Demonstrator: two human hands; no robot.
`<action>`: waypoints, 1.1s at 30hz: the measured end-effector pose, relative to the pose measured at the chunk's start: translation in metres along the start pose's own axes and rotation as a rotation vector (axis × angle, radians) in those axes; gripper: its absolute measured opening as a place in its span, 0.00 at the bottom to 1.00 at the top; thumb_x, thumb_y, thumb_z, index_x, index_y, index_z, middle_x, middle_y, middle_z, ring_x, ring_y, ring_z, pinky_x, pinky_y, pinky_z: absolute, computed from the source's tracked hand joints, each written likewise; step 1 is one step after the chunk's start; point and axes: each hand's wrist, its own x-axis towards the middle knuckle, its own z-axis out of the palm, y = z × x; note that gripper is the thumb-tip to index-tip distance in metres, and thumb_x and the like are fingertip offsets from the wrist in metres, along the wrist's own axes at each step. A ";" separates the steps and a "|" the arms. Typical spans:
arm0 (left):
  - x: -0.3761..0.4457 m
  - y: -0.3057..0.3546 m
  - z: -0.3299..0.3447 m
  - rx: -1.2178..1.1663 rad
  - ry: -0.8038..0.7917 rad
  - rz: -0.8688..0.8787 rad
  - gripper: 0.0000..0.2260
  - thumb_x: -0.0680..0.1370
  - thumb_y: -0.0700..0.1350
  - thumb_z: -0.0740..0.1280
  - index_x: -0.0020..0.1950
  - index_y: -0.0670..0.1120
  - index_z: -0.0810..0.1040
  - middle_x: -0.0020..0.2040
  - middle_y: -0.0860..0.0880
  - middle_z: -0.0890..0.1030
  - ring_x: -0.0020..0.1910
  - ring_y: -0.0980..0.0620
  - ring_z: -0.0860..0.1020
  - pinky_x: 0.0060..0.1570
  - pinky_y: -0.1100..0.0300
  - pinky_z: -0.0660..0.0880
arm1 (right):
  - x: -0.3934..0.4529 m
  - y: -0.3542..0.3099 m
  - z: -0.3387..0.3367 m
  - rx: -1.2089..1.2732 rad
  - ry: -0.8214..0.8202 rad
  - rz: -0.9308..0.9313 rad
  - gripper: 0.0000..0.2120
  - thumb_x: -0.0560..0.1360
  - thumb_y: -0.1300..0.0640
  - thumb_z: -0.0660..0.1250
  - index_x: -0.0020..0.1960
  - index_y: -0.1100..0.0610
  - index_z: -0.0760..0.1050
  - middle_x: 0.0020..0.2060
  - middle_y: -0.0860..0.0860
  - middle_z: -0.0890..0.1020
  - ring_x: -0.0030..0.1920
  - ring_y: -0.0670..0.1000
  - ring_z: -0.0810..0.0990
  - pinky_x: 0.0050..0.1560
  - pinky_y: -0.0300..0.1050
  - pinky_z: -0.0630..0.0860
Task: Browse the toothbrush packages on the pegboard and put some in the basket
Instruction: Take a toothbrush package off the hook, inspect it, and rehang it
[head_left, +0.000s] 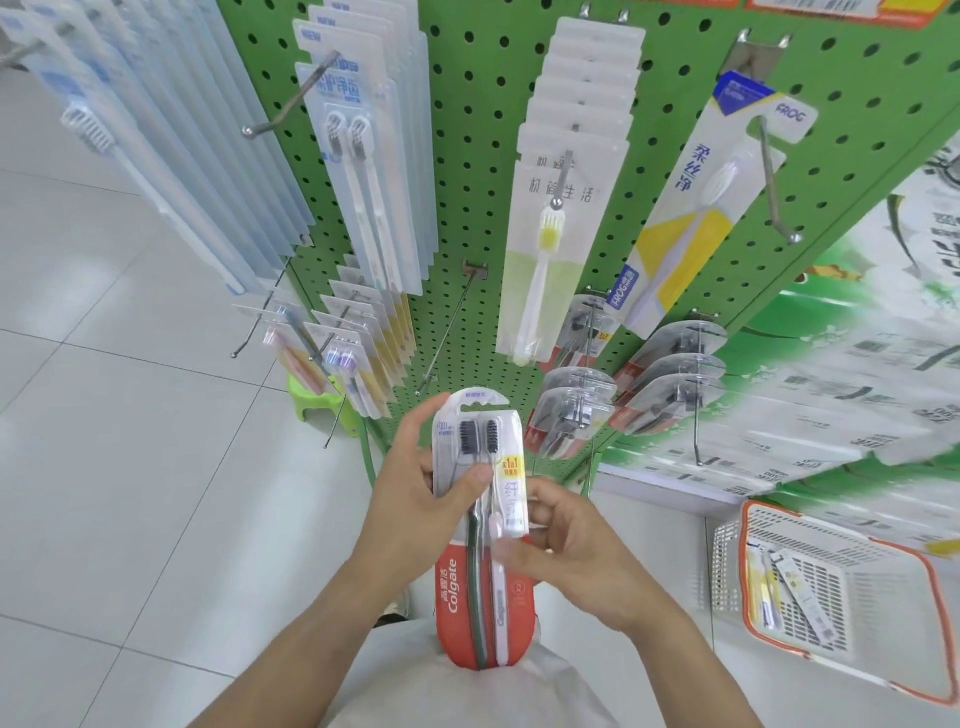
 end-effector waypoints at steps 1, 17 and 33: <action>0.001 -0.002 -0.001 -0.004 0.021 -0.020 0.32 0.75 0.39 0.75 0.72 0.59 0.65 0.48 0.50 0.87 0.46 0.49 0.86 0.51 0.46 0.82 | -0.002 0.002 0.002 -0.013 -0.017 0.017 0.20 0.74 0.63 0.75 0.64 0.55 0.77 0.54 0.57 0.86 0.48 0.57 0.85 0.48 0.50 0.81; -0.011 0.004 0.001 -0.017 -0.048 -0.170 0.28 0.72 0.39 0.78 0.68 0.49 0.72 0.47 0.50 0.87 0.46 0.51 0.86 0.50 0.52 0.83 | -0.012 0.000 0.012 -0.033 0.084 -0.024 0.26 0.69 0.70 0.77 0.63 0.53 0.77 0.47 0.59 0.87 0.44 0.57 0.86 0.48 0.52 0.83; -0.018 0.001 -0.014 -0.097 0.071 -0.144 0.31 0.66 0.47 0.80 0.66 0.49 0.72 0.51 0.48 0.87 0.47 0.51 0.86 0.48 0.51 0.83 | -0.022 -0.005 0.007 -0.100 -0.119 0.006 0.34 0.67 0.69 0.80 0.68 0.48 0.75 0.49 0.58 0.87 0.47 0.55 0.86 0.52 0.50 0.81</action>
